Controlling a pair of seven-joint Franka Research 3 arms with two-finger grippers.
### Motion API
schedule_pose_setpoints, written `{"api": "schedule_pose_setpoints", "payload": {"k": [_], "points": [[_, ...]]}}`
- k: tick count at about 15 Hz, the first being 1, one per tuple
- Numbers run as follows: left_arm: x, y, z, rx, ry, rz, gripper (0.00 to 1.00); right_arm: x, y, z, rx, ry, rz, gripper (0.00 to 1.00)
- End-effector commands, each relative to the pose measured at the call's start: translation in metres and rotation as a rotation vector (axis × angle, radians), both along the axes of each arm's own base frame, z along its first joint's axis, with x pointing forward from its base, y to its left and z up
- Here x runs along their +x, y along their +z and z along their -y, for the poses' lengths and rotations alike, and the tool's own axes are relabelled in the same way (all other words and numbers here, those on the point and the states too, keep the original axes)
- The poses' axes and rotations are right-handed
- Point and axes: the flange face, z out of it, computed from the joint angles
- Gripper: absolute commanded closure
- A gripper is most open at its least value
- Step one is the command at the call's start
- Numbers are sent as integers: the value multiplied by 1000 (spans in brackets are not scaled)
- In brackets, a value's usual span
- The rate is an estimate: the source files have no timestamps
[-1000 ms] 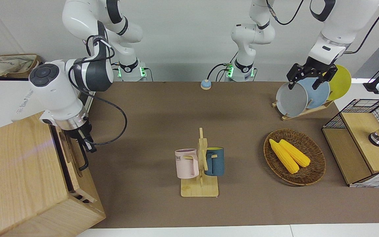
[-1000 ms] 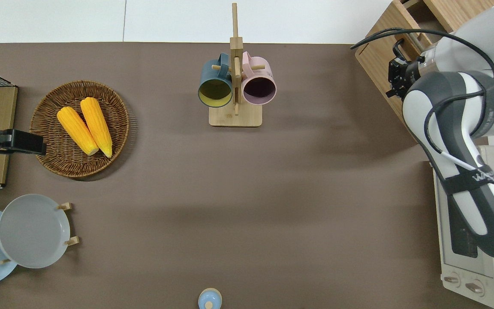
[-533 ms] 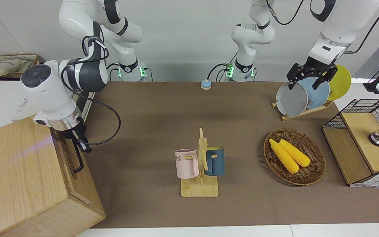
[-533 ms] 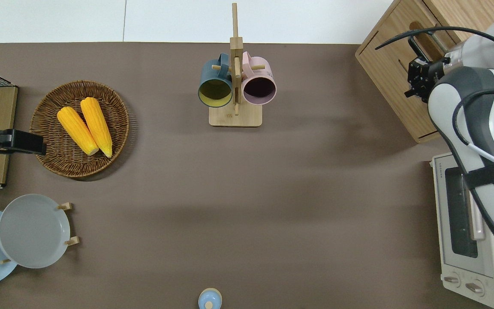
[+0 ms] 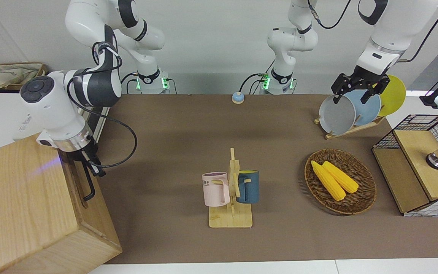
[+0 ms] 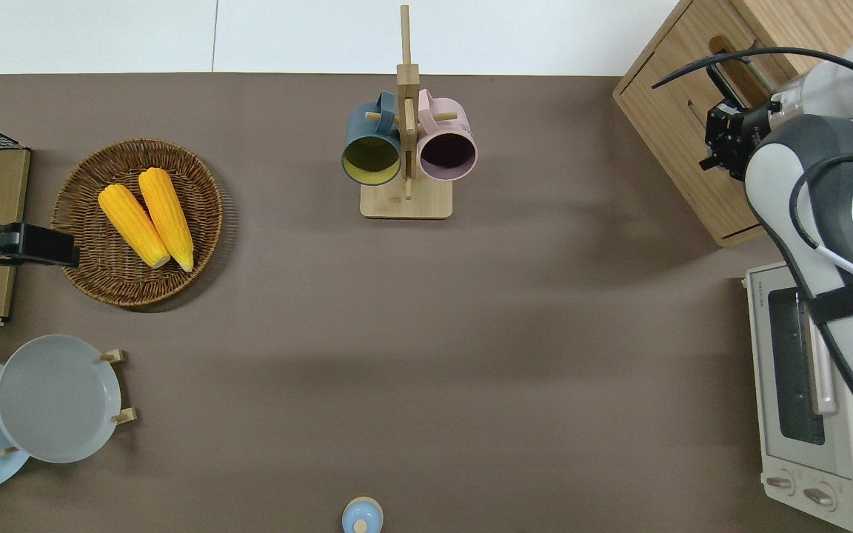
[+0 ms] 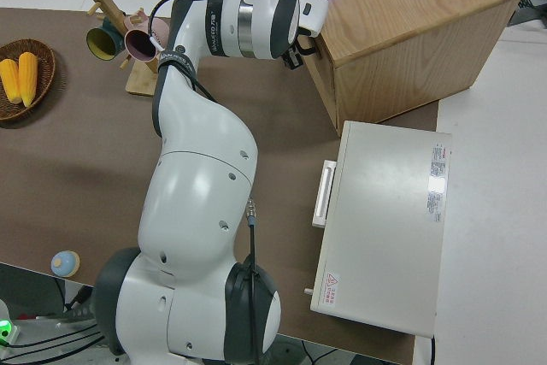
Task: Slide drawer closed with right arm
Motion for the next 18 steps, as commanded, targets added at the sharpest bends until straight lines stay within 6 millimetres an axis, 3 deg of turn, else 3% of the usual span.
{"api": "schedule_pose_setpoints", "payload": {"k": [1, 7, 15, 18], "points": [[4, 2, 0, 16, -8, 8, 2, 4, -4, 29, -5, 15, 23, 1000], [4, 2, 0, 16, -8, 8, 2, 4, -5, 20, -2, 27, 18, 1000], [4, 2, 0, 16, -8, 8, 2, -1, 1, -64, -24, 154, -2, 1000], [4, 2, 0, 16, -8, 8, 5, -8, 14, -89, -34, 250, -5, 1000]]}}
